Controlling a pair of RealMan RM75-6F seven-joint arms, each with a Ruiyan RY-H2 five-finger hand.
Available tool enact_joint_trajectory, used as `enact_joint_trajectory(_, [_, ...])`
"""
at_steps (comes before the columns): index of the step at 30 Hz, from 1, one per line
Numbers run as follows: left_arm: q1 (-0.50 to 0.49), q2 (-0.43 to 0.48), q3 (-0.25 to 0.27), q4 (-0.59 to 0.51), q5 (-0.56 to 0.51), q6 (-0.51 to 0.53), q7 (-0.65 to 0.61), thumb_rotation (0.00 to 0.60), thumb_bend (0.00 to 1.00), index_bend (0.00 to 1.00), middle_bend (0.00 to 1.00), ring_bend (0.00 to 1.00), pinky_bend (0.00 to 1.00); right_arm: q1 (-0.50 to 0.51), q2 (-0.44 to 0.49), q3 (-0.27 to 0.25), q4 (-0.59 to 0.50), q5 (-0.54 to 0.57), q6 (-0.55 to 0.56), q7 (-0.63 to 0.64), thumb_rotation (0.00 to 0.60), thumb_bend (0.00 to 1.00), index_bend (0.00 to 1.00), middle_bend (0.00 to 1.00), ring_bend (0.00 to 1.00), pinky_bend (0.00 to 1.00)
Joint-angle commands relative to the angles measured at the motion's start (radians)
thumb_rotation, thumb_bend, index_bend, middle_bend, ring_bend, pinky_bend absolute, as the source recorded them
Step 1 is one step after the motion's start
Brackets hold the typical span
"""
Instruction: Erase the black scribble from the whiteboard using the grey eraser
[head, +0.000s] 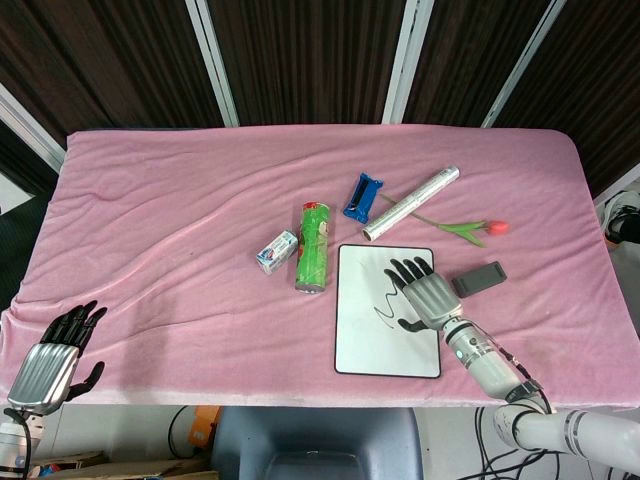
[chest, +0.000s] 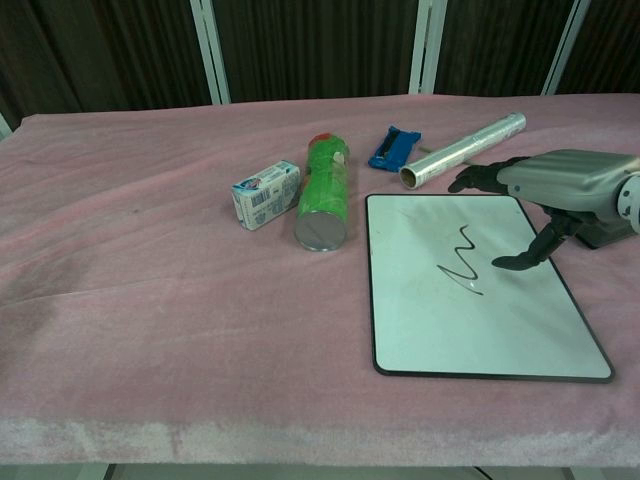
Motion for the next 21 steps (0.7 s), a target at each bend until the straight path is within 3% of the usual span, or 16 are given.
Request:
enact_joint_trajectory(1, [-0.001, 0.000, 0.001, 0.001, 0.001, -0.001, 0.000, 0.600, 0.39, 0.00, 0.00, 0.00, 0.12, 0.004, -0.004, -0.004, 0.004, 0.007, -0.004, 0.002, 0.600, 0.42, 0.03, 0.03, 0.00, 0.09])
enact_joint_trajectory(12, [0.009, 0.002, 0.004, 0.000, 0.001, 0.012, 0.007, 0.600, 0.39, 0.00, 0.00, 0.00, 0.12, 0.003, 0.010, -0.018, 0.044, 0.013, 0.015, 0.009, 0.600, 0.42, 0.00, 0.03, 0.00, 0.09])
enact_joint_trajectory(18, [0.016, 0.001, 0.007, 0.001, 0.004, 0.022, 0.015, 0.600, 0.39, 0.00, 0.00, 0.00, 0.12, -0.059, 0.095, -0.067, 0.061, -0.088, 0.078, 0.104, 0.600, 0.42, 0.01, 0.03, 0.00, 0.09])
enact_joint_trajectory(21, [0.014, 0.000, 0.007, 0.002, -0.001, 0.014, 0.018, 0.600, 0.39, 0.00, 0.00, 0.00, 0.12, -0.098, 0.133, -0.101, 0.130, -0.164, 0.118, 0.183, 0.600, 0.42, 0.04, 0.03, 0.00, 0.10])
